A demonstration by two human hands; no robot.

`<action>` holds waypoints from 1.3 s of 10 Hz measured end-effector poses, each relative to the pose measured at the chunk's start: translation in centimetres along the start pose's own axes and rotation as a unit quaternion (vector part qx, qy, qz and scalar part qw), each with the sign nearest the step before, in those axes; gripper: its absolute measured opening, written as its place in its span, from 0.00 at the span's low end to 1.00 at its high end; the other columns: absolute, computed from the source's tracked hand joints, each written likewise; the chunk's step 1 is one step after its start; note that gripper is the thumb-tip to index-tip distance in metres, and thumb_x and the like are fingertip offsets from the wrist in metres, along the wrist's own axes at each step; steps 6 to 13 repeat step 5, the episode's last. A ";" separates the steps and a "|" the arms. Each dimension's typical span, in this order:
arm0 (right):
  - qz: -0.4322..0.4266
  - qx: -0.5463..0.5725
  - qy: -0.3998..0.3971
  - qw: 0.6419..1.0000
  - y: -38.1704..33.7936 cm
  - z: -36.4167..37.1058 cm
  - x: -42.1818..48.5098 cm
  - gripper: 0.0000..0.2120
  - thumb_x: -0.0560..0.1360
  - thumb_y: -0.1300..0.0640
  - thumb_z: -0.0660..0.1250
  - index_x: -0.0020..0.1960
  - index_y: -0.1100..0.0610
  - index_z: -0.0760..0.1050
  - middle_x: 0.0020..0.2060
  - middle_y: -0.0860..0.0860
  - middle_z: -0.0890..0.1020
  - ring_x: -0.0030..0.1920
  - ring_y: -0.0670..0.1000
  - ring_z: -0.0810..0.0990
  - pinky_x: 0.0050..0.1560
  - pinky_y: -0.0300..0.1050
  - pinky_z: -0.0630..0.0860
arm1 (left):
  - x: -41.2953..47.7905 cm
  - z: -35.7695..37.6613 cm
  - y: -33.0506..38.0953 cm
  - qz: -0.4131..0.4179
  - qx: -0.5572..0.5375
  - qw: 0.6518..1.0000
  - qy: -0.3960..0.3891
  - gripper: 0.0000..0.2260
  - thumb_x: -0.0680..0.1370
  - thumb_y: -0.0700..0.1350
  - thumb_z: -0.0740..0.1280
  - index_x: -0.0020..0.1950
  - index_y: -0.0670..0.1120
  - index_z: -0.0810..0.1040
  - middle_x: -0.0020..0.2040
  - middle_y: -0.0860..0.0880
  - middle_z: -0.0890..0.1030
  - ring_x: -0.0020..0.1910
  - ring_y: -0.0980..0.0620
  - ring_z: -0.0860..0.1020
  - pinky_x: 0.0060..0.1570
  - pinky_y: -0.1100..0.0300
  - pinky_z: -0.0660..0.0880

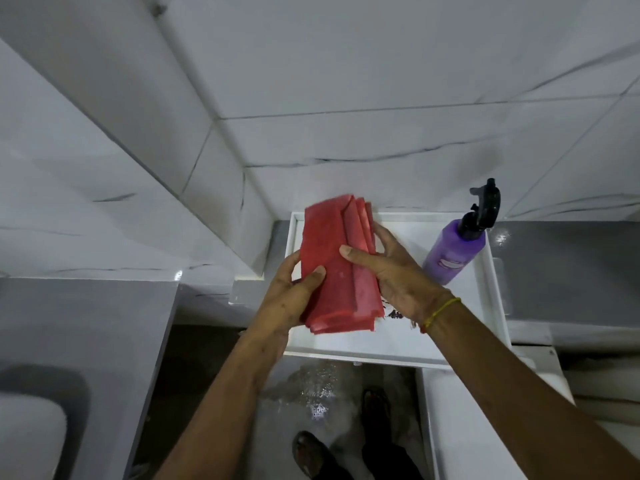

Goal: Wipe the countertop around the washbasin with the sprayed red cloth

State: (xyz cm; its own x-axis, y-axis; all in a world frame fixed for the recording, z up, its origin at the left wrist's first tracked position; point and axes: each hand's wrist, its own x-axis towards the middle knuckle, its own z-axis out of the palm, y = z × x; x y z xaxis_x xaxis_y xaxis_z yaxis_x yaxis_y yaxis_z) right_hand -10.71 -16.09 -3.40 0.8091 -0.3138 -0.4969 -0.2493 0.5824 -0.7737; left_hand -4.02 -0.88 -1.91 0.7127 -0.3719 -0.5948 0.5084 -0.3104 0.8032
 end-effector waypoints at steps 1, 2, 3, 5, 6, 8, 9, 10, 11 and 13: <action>0.052 -0.177 0.092 0.978 1.6 -0.8 1.0 0.38 0.70 0.58 0.76 0.73 0.58 0.60 0.62 0.59 0.78 0.59 0.59 0.79 0.60 0.58 0.77 | 2.4 0.5 -1.6 -0.051 0.135 0.989 0.018 0.16 0.75 0.47 0.70 0.60 0.49 0.73 0.55 0.45 0.81 0.44 0.47 0.83 0.35 0.54 0.81; 0.037 -0.317 0.152 0.935 3.9 -0.8 1.5 0.33 0.71 0.57 0.75 0.69 0.60 0.63 0.61 0.63 0.76 0.61 0.63 0.76 0.63 0.59 0.74 | 3.8 0.3 -3.1 -0.008 0.302 0.952 0.053 0.19 0.74 0.48 0.69 0.62 0.44 0.70 0.58 0.41 0.79 0.51 0.40 0.80 0.50 0.46 0.80; 0.024 -0.436 0.165 0.884 4.3 -0.4 1.7 0.31 0.71 0.54 0.74 0.69 0.61 0.65 0.61 0.63 0.74 0.61 0.65 0.74 0.64 0.58 0.72 | 3.8 0.2 -3.3 0.034 0.454 0.889 0.048 0.20 0.74 0.52 0.67 0.62 0.44 0.68 0.56 0.41 0.80 0.54 0.39 0.79 0.56 0.48 0.77; -0.078 -0.594 0.171 0.783 4.5 3.1 -1.2 0.20 0.77 0.50 0.62 0.66 0.59 0.67 0.61 0.59 0.74 0.61 0.58 0.72 0.60 0.48 0.70 | 2.1 -0.7 -1.2 0.152 0.567 0.805 0.084 0.16 0.79 0.55 0.57 0.59 0.46 0.73 0.54 0.45 0.81 0.52 0.45 0.80 0.48 0.52 0.75; -0.078 -0.594 0.171 0.783 4.5 3.1 -1.2 0.20 0.77 0.50 0.62 0.66 0.59 0.67 0.61 0.59 0.74 0.61 0.58 0.72 0.60 0.48 0.70 | 2.1 -0.7 -1.2 0.152 0.567 0.805 0.084 0.16 0.79 0.55 0.57 0.59 0.46 0.73 0.54 0.45 0.81 0.52 0.45 0.80 0.48 0.52 0.75; -0.078 -0.594 0.171 0.783 4.5 3.1 -1.2 0.20 0.77 0.50 0.62 0.66 0.59 0.67 0.61 0.59 0.74 0.61 0.58 0.72 0.60 0.48 0.70 | 2.1 -0.7 -1.2 0.152 0.567 0.805 0.084 0.16 0.79 0.55 0.57 0.59 0.46 0.73 0.54 0.45 0.81 0.52 0.45 0.80 0.48 0.52 0.75; -0.078 -0.594 0.171 0.783 4.5 3.1 -1.2 0.20 0.77 0.50 0.62 0.66 0.59 0.67 0.61 0.59 0.74 0.61 0.58 0.72 0.60 0.48 0.70 | 2.1 -0.7 -1.2 0.152 0.567 0.805 0.084 0.16 0.79 0.55 0.57 0.59 0.46 0.73 0.54 0.45 0.81 0.52 0.45 0.80 0.48 0.52 0.75; -0.078 -0.594 0.171 0.783 4.5 3.1 -1.2 0.20 0.77 0.50 0.62 0.66 0.59 0.67 0.61 0.59 0.74 0.61 0.58 0.72 0.60 0.48 0.70 | 2.1 -0.7 -1.2 0.152 0.567 0.805 0.084 0.16 0.79 0.55 0.57 0.59 0.46 0.73 0.54 0.45 0.81 0.52 0.45 0.80 0.48 0.52 0.75; -0.078 -0.594 0.171 0.783 4.5 3.1 -1.2 0.20 0.77 0.50 0.62 0.66 0.59 0.67 0.61 0.59 0.74 0.61 0.58 0.72 0.60 0.48 0.70 | 2.1 -0.7 -1.2 0.152 0.567 0.805 0.084 0.16 0.79 0.55 0.57 0.59 0.46 0.73 0.54 0.45 0.81 0.52 0.45 0.80 0.48 0.52 0.75; -0.078 -0.594 0.171 0.783 4.5 3.1 -1.2 0.20 0.77 0.50 0.62 0.66 0.59 0.67 0.61 0.59 0.74 0.61 0.58 0.72 0.60 0.48 0.70 | 2.1 -0.7 -1.2 0.152 0.567 0.805 0.084 0.16 0.79 0.55 0.57 0.59 0.46 0.73 0.54 0.45 0.81 0.52 0.45 0.80 0.48 0.52 0.75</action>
